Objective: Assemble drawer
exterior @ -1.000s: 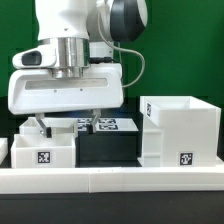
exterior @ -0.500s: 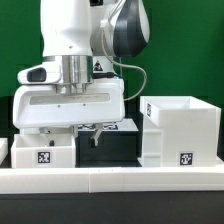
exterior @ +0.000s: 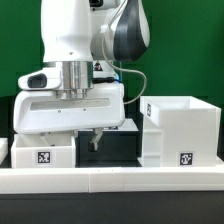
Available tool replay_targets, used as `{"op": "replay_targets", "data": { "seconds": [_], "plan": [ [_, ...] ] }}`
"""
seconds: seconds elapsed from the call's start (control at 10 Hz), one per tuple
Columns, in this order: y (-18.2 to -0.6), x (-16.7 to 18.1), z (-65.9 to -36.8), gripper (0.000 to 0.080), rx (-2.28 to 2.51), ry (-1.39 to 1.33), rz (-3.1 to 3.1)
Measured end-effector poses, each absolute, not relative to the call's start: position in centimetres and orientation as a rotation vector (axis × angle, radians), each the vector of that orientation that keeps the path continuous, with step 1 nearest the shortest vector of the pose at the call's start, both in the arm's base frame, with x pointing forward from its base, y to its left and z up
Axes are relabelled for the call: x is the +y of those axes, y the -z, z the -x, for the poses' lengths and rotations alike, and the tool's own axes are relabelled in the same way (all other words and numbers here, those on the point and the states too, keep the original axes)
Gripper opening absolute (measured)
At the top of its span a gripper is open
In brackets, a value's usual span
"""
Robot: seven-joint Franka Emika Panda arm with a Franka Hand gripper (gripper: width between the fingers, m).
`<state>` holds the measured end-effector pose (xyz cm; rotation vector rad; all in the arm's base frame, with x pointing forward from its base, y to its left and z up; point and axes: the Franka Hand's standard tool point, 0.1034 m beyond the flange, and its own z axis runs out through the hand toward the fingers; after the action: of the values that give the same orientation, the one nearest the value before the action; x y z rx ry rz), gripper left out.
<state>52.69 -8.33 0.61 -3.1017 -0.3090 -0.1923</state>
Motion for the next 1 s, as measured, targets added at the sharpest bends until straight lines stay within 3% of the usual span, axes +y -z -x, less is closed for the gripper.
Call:
{"op": "replay_targets", "data": {
  "seconds": [0.2,0.3,0.4,0.5,1.0],
  "plan": [
    [-0.6,-8.1,-52.7,0.0296,-0.314,0.192,3.101],
    [-0.6,-8.0,-52.7,0.0296,-0.317,0.192,3.1],
    [-0.6,-7.9,-52.7,0.0113,-0.318,0.192,3.1],
    [-0.6,-7.7,-52.8,0.0041,-0.32,0.191,3.099],
    [-0.6,-6.1,-52.0,0.0041,-0.382,0.233,3.112]
  ]
}}
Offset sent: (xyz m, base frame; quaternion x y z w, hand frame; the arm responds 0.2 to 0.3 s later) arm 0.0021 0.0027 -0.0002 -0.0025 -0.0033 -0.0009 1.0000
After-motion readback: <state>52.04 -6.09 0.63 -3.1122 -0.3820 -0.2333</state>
